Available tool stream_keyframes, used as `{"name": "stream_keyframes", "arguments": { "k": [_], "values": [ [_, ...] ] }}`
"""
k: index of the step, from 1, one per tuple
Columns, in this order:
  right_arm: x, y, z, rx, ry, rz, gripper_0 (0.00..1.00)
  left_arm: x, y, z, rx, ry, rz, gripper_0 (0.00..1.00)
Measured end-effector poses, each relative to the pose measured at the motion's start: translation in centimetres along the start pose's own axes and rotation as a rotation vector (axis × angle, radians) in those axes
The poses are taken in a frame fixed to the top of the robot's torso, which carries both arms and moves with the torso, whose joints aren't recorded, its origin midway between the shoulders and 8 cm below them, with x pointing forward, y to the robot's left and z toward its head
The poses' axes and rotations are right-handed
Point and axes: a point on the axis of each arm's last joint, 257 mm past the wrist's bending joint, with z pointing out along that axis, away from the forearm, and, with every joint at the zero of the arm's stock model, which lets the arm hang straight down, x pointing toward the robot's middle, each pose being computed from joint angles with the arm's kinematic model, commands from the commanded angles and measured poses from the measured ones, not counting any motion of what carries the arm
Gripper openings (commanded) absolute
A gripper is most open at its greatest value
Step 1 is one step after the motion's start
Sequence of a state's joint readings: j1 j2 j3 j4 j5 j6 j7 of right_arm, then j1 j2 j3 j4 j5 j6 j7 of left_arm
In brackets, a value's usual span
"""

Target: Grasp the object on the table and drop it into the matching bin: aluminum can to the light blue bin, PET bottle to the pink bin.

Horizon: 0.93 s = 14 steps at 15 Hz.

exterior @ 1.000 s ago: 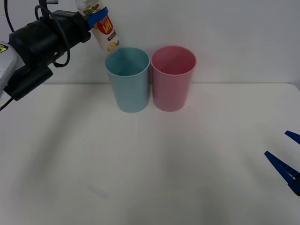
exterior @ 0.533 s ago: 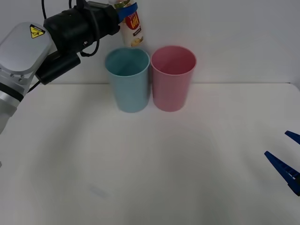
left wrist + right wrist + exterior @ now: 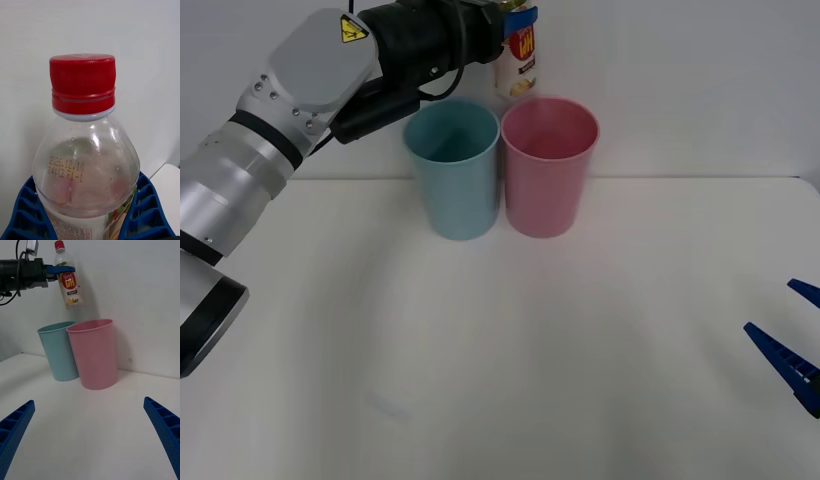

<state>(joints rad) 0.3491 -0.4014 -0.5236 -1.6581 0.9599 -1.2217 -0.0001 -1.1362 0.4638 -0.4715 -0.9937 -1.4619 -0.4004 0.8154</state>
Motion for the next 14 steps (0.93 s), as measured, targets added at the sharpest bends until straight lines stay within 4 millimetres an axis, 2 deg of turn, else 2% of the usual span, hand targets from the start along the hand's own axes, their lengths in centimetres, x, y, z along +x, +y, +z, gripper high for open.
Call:
{"name": "stream_keyframes", "arguments": {
  "k": [4,7,11,12,13,14],
  "values": [
    [0.0,0.0,0.0,0.0,0.0,0.0,1.0,0.7,-2.5,2.2,0.03,0.059,0.034,0.05],
    [0.0,0.0,0.0,0.0,0.0,0.0,1.0,1.3,-4.5,3.0,0.059,0.078,0.041,0.05],
    [0.0,0.0,0.0,0.0,0.0,0.0,1.0,2.0,-5.7,3.5,0.076,0.09,0.051,0.06],
    [0.0,0.0,0.0,0.0,0.0,0.0,1.0,2.0,-5.9,3.6,0.078,0.09,0.051,0.26],
    [0.0,0.0,0.0,0.0,0.0,0.0,1.0,2.1,-6.1,3.6,0.08,0.091,0.051,0.78],
    [0.0,0.0,0.0,0.0,0.0,0.0,1.0,2.1,-6.1,3.7,0.08,0.091,0.055,1.0]
  ]
}}
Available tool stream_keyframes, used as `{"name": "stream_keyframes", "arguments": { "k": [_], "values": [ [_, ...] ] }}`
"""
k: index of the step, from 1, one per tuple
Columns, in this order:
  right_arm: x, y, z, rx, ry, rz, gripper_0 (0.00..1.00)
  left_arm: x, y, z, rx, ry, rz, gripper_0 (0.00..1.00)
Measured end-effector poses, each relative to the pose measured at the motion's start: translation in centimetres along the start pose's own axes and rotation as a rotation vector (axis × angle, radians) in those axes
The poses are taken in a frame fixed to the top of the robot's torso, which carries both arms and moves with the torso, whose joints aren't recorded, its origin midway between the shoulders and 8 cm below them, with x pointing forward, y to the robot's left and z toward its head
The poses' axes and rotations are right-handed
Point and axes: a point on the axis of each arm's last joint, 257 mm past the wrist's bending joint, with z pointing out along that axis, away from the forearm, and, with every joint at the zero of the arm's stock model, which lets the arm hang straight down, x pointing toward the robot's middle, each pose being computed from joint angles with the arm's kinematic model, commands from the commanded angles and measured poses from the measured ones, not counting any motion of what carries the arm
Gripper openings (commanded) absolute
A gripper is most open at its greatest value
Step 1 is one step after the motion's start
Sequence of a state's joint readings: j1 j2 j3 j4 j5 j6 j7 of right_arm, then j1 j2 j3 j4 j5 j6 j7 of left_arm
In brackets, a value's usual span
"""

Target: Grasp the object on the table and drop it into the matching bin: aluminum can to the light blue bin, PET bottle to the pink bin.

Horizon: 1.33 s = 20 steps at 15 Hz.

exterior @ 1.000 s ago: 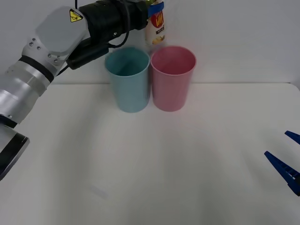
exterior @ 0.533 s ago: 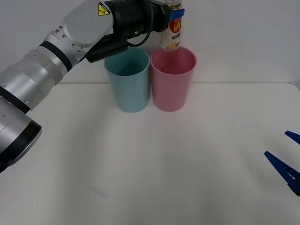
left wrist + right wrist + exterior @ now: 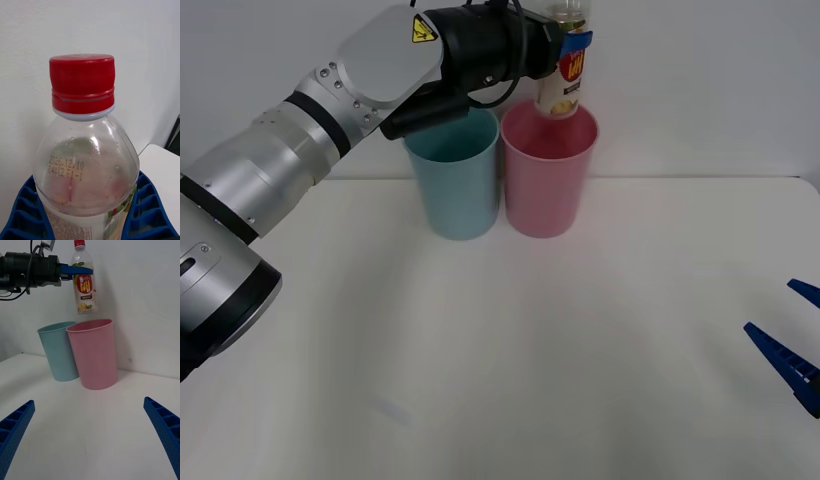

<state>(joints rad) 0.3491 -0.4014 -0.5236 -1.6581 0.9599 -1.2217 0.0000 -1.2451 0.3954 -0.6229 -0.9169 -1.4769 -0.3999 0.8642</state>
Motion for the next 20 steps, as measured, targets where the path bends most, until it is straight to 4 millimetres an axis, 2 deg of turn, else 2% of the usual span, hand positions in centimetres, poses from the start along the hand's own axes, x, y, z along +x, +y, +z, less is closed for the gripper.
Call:
{"name": "stream_keyframes", "arguments": {
  "k": [7,11,17,20],
  "values": [
    [0.0,0.0,0.0,0.0,0.0,0.0,1.0,-0.1,0.2,0.0,-0.007,-0.004,0.0,1.0],
    [0.0,0.0,0.0,0.0,0.0,0.0,1.0,-0.5,1.8,-0.9,-0.023,-0.012,-0.026,1.0],
    [0.0,0.0,0.0,0.0,0.0,0.0,1.0,-0.8,4.8,-4.4,-0.037,-0.041,-0.082,1.0],
    [0.0,0.0,0.0,0.0,0.0,0.0,1.0,-1.1,6.1,-7.1,-0.041,-0.091,-0.116,1.0]
  ]
}}
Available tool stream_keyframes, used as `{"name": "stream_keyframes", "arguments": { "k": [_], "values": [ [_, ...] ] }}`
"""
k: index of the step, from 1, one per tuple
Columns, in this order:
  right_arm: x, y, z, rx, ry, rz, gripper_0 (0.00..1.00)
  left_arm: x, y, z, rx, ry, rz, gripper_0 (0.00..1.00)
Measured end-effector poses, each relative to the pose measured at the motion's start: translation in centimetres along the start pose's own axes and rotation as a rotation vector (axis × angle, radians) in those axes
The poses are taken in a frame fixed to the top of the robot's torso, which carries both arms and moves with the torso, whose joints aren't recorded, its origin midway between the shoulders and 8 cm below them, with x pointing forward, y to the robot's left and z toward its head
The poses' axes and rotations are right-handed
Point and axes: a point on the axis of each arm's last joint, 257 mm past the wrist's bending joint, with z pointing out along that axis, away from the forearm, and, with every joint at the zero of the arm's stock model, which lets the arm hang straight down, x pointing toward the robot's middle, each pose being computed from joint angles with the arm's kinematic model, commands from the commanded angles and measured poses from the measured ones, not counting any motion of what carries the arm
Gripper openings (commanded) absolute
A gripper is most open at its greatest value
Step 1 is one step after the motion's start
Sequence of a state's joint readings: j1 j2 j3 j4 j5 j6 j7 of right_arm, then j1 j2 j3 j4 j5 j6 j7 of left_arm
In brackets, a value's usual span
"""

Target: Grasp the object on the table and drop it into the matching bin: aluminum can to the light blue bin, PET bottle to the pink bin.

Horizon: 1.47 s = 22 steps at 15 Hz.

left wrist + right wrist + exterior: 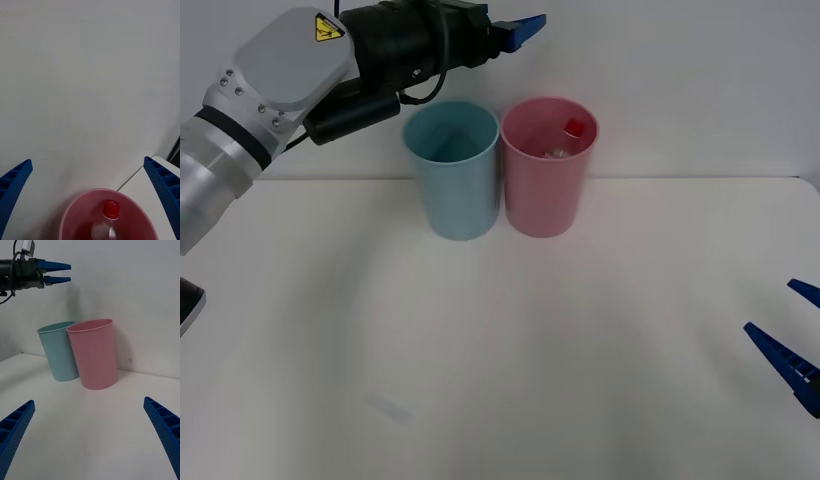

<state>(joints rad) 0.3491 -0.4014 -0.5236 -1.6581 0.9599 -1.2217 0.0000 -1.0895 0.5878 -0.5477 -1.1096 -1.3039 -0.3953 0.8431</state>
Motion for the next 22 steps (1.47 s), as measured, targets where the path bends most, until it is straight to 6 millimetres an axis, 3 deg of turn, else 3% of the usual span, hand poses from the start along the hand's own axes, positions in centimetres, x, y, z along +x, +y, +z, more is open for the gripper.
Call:
{"name": "stream_keyframes", "arguments": {
  "k": [12,17,22],
  "values": [
    [0.0,0.0,0.0,0.0,0.0,0.0,1.0,1.6,5.0,-14.4,-0.029,-0.071,-0.003,1.0],
    [0.0,0.0,0.0,0.0,0.0,0.0,1.0,3.6,7.7,-21.4,-0.117,-0.092,0.037,1.0],
    [0.0,0.0,0.0,0.0,0.0,0.0,1.0,5.9,8.1,-28.0,-0.165,-0.044,0.087,1.0]
  ]
}}
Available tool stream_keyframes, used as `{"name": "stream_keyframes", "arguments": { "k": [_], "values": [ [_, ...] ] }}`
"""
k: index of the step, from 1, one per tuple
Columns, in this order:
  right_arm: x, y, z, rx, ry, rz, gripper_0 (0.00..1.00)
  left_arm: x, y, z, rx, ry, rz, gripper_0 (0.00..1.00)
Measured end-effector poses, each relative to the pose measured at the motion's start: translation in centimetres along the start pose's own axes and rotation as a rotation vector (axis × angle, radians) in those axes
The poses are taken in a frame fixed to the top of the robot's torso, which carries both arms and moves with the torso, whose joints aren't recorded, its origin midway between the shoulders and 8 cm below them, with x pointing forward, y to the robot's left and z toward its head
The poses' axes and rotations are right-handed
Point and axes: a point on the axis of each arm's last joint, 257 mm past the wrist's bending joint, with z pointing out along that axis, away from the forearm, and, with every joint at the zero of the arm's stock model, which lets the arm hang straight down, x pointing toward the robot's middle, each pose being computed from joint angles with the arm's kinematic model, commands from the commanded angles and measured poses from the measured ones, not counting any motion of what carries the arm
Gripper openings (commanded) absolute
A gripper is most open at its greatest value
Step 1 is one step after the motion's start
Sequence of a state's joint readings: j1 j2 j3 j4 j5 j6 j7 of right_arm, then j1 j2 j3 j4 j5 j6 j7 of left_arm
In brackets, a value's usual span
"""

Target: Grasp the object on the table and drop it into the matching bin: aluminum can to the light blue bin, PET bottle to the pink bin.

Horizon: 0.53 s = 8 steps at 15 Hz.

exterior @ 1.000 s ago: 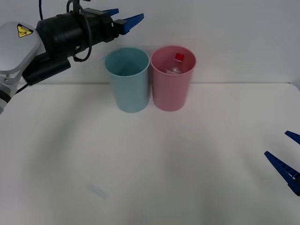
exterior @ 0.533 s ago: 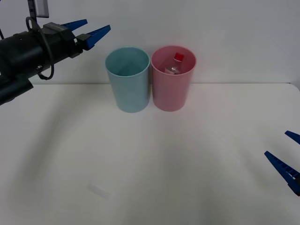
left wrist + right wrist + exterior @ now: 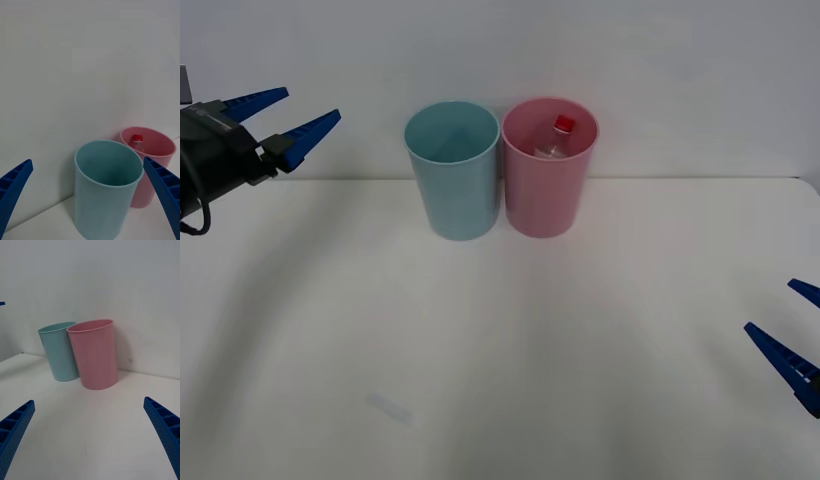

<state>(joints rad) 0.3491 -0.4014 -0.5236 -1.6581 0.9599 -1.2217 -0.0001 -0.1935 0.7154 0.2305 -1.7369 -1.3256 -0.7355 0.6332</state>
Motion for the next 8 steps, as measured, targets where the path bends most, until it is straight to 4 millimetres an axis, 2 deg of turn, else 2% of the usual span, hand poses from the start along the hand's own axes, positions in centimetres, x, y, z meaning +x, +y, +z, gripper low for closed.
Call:
{"name": "stream_keyframes", "arguments": {
  "k": [4,8],
  "values": [
    [0.0,0.0,0.0,0.0,0.0,0.0,1.0,1.4,0.4,-5.7,-0.002,0.079,0.051,1.0],
    [0.0,0.0,0.0,0.0,0.0,0.0,1.0,3.9,1.9,-9.9,-0.059,0.166,0.147,1.0]
  ]
}}
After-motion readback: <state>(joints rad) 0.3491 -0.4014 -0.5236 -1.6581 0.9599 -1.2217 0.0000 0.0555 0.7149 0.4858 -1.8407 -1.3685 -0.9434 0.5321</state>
